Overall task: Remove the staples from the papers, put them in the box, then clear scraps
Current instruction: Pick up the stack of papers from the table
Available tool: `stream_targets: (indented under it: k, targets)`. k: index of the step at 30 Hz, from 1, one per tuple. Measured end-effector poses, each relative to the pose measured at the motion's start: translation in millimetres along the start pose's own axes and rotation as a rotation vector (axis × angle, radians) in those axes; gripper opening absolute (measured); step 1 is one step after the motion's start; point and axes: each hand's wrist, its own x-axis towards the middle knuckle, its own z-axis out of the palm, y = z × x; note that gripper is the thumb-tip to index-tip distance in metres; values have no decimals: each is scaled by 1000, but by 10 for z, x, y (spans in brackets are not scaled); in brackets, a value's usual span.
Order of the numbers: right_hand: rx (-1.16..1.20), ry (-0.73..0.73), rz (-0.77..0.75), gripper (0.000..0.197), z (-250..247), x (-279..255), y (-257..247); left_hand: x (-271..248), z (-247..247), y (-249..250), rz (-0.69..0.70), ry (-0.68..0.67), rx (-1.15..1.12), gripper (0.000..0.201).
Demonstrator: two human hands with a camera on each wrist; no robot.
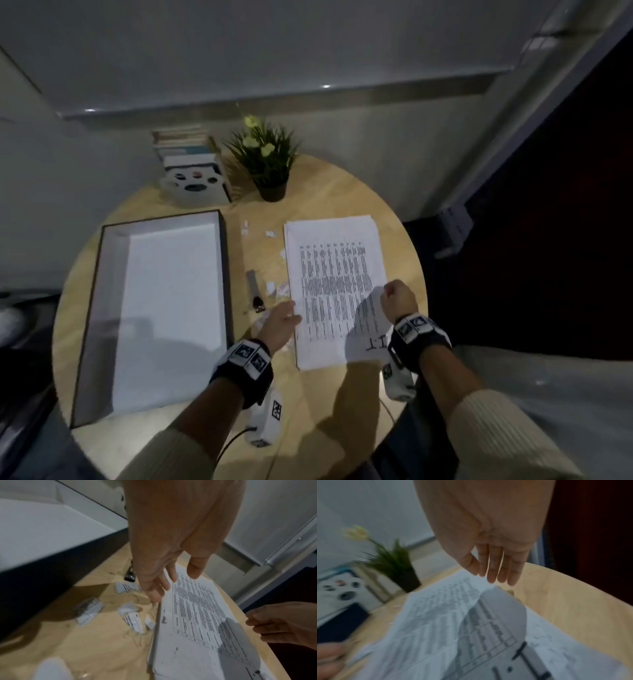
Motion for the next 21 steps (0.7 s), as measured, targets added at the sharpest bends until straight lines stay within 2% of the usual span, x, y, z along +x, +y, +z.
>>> stream_targets:
  k: [2, 5, 8, 10, 12, 13, 14, 16, 17, 19, 21]
  targets:
    - [72, 67, 71, 33, -2, 113, 46, 111, 77, 29, -25, 42, -127, 42]
    - [164, 97, 178, 33, 10, 236, 58, 276, 138, 88, -35, 101, -129, 18]
    - [154, -19, 243, 23, 33, 322, 20, 439, 132, 129, -40, 127, -78, 36]
    - [108, -72, 281, 6, 31, 365, -37, 527, 115, 115, -38, 109, -42, 31]
    - [20, -125, 303, 19, 33, 378, -101, 539, 139, 139, -35, 112, -13, 16]
    - [-32, -128, 308, 30, 34, 381, -128, 540, 160, 151, -29, 137, 6, 15]
    - [-52, -111, 301, 34, 44, 392, -147, 545, 184, 161, -9, 164, 27, 18]
    - [30, -90, 245, 30, 54, 369, -183, 551, 224, 164, 21, 210, 39, 23]
    - [93, -76, 191, 22, 55, 330, -190, 534, 238, 186, 27, 225, 21, 24]
    - [199, -40, 60, 4, 66, 237, -166, 508, 240, 215, 17, 229, -36, 47]
    - [267, 16, -86, 4, 39, 93, -148, 435, 235, 273, 14, 222, -67, 53]
